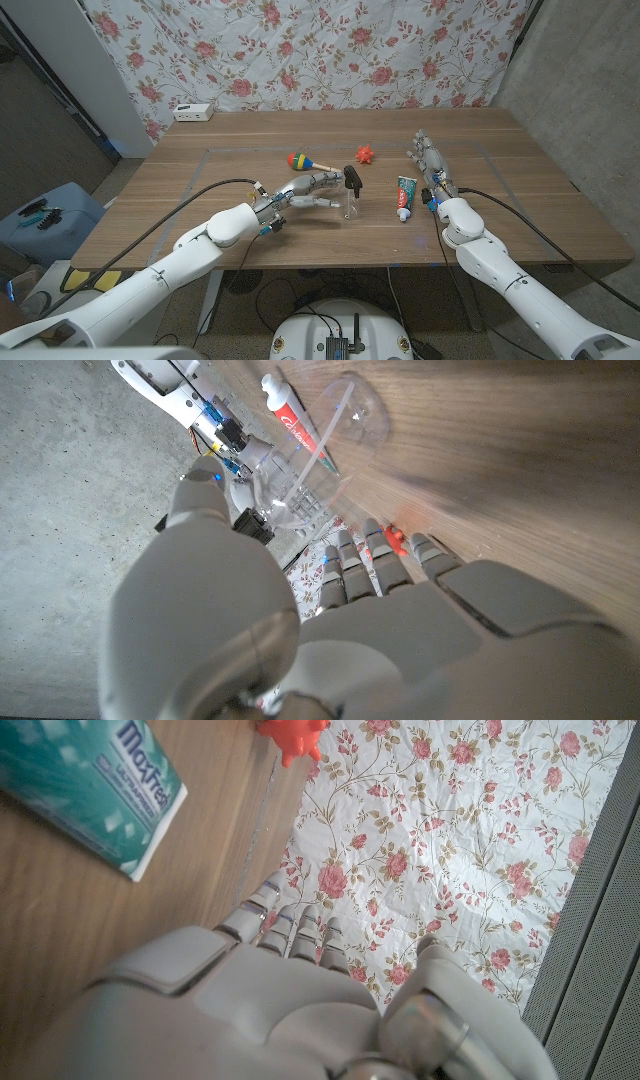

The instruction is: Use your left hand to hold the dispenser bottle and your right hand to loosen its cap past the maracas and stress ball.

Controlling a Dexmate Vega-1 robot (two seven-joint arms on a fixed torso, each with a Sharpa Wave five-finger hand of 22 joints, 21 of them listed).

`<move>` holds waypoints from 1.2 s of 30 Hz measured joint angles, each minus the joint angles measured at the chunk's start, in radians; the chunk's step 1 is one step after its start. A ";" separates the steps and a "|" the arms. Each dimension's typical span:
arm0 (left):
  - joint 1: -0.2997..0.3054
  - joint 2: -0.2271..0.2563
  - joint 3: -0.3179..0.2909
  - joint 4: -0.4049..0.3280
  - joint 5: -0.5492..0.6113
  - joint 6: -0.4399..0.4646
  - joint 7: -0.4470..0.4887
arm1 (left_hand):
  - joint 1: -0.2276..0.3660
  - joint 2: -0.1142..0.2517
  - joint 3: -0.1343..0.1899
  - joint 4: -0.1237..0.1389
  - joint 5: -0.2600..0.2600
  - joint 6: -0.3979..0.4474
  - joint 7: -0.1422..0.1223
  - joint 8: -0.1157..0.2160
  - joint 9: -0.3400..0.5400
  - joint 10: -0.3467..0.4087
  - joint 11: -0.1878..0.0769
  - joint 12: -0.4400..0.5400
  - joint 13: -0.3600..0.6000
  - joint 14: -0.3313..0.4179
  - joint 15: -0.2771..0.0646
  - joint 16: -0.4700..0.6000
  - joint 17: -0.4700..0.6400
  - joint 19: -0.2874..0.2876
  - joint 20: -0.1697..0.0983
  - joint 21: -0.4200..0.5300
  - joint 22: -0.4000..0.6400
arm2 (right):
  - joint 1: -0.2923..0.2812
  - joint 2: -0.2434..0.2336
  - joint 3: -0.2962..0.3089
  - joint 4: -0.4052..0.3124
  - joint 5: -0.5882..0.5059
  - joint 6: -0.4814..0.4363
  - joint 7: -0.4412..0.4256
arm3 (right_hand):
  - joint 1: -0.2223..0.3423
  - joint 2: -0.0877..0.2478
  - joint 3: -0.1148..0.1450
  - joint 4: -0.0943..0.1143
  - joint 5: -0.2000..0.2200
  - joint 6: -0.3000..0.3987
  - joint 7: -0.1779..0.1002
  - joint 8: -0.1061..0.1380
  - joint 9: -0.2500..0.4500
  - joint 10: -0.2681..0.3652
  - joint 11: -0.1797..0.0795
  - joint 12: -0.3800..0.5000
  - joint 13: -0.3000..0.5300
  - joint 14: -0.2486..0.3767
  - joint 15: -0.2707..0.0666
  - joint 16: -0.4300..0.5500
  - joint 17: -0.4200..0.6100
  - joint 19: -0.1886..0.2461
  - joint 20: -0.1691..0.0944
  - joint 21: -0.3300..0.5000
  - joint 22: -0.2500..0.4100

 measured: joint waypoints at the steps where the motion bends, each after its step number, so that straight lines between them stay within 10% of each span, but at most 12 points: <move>1: -0.001 0.000 0.001 0.001 0.001 0.001 -0.001 | 0.004 -0.004 0.000 0.000 0.000 0.000 0.000 0.000 0.000 0.000 0.000 0.000 0.000 0.000 0.000 0.000 0.000 0.000 0.000 0.000 0.000 | -0.001 -0.001 0.000 0.000 0.000 0.000 0.000 | 0.000 0.000 0.000 0.000 0.000 0.000 0.000 0.000 0.000 0.000 0.000 0.000 0.000 0.000 0.000 0.000 0.000 0.000 0.000 0.000 0.000; 36: -0.057 -0.059 0.054 0.053 0.032 0.047 -0.005 | 0.078 0.041 -0.033 0.006 0.007 0.091 -0.045 0.008 0.000 0.046 -0.029 0.000 0.000 0.023 -0.002 0.000 0.000 0.036 -0.036 0.005 0.000 | -0.008 -0.010 0.017 0.031 0.020 0.034 0.036 | 0.000 0.000 0.000 0.000 -0.004 0.000 0.000 0.000 0.005 0.000 0.000 0.000 0.000 0.000 0.000 0.000 0.002 -0.006 0.006 0.000 0.000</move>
